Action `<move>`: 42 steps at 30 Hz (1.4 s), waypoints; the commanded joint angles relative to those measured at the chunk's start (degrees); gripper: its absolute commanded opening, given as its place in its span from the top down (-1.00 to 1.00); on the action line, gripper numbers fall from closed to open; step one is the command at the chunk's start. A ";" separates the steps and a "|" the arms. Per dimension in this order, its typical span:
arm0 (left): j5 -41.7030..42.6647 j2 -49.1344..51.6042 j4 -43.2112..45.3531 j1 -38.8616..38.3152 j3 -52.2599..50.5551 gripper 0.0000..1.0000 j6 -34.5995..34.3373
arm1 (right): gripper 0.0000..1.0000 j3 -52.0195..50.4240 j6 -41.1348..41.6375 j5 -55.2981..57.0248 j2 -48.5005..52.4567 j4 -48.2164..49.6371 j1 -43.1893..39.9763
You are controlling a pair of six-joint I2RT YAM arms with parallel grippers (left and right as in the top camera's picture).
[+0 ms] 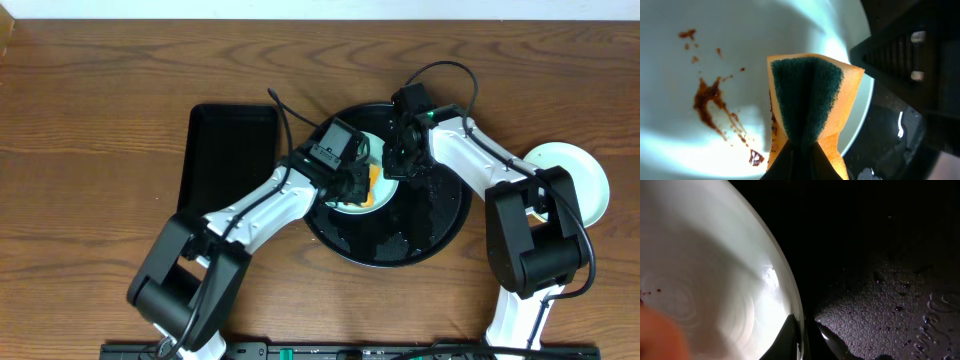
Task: Clean dirty plates on tray and stack at the side
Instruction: 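Scrub the stained plate with the sponge held in the left gripper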
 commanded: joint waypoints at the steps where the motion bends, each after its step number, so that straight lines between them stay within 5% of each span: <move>1: -4.87 1.64 0.17 0.28 -0.13 0.85 -0.42 | 0.98 -2.14 -0.33 4.24 1.84 -1.97 0.96; 11: -16.85 4.50 -0.83 2.12 -0.13 0.85 -0.26 | 0.98 -2.14 -0.79 4.24 1.84 -2.75 0.96; 18: -17.64 4.46 -0.33 7.54 -0.11 0.85 -0.48 | 0.98 -2.14 -1.22 4.24 1.84 -2.99 0.98; 29: -1.92 -7.13 -0.24 10.43 0.96 0.85 3.06 | 0.98 -2.14 -1.81 5.31 1.84 -3.06 0.96; 42: -3.61 -2.01 2.36 6.12 0.63 0.85 4.70 | 0.98 -2.14 -1.81 5.31 1.84 -3.61 0.96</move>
